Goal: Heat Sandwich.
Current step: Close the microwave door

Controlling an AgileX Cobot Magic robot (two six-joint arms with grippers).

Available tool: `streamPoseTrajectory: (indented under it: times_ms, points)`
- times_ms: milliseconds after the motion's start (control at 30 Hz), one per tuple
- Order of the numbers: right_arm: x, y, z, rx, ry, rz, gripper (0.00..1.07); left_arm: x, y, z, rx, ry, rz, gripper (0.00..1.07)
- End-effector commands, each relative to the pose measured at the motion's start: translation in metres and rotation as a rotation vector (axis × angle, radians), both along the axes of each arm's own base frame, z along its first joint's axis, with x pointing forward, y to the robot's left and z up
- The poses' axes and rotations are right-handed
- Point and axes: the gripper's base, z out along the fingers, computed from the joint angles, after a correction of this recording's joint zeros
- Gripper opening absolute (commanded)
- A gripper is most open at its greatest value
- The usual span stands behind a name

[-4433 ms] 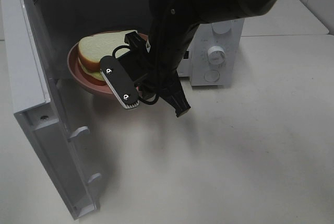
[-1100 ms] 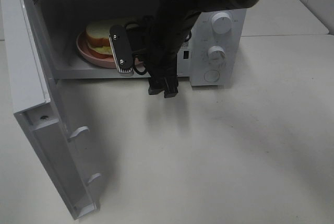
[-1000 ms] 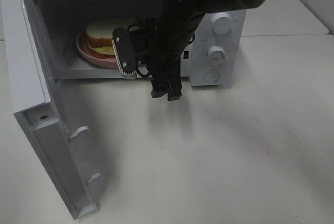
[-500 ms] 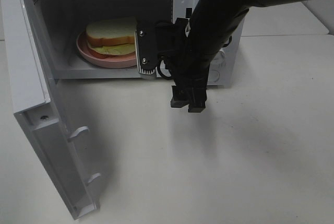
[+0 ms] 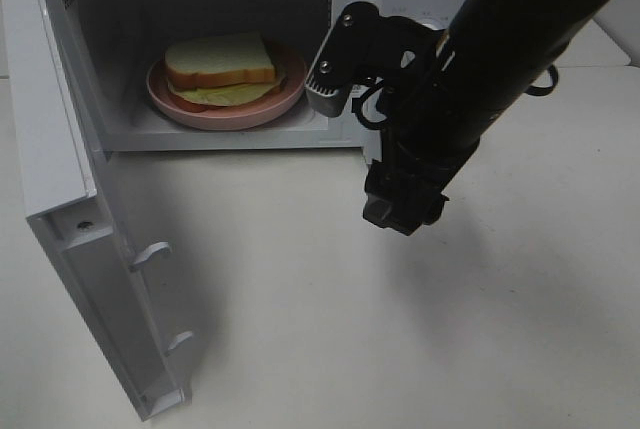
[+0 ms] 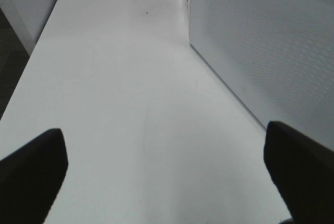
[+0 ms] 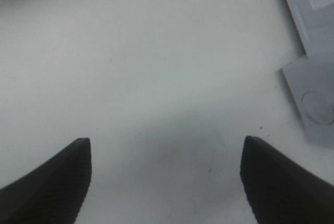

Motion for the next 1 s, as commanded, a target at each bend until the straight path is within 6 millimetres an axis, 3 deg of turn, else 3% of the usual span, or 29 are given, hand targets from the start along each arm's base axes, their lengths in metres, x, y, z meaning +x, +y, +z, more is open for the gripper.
streamPoseTrajectory:
  times_ms: [33, 233, 600, 800, 1000]
  points:
    - [-0.011, -0.008, 0.008, 0.019, 0.045, -0.105, 0.76, -0.004, 0.000, -0.001, -0.003, -0.027, -0.005, 0.98]
    - [-0.038, -0.029, 0.034, 0.025, 0.125, -0.286, 0.76, -0.004, 0.000, -0.001, -0.003, -0.027, -0.005, 0.98]
    - [-0.079, -0.061, 0.071, 0.003, 0.199, -0.435, 0.76, -0.004, 0.000, -0.001, -0.003, -0.027, -0.005, 0.98]
    - [-0.099, -0.077, 0.081, -0.032, 0.237, -0.469, 0.76, -0.004, 0.000, -0.001, -0.003, -0.027, -0.005, 0.98]
    - [-0.134, -0.103, 0.080, 0.027, 0.188, -0.462, 0.76, -0.004, 0.000, -0.001, -0.003, -0.027, -0.005, 0.98]
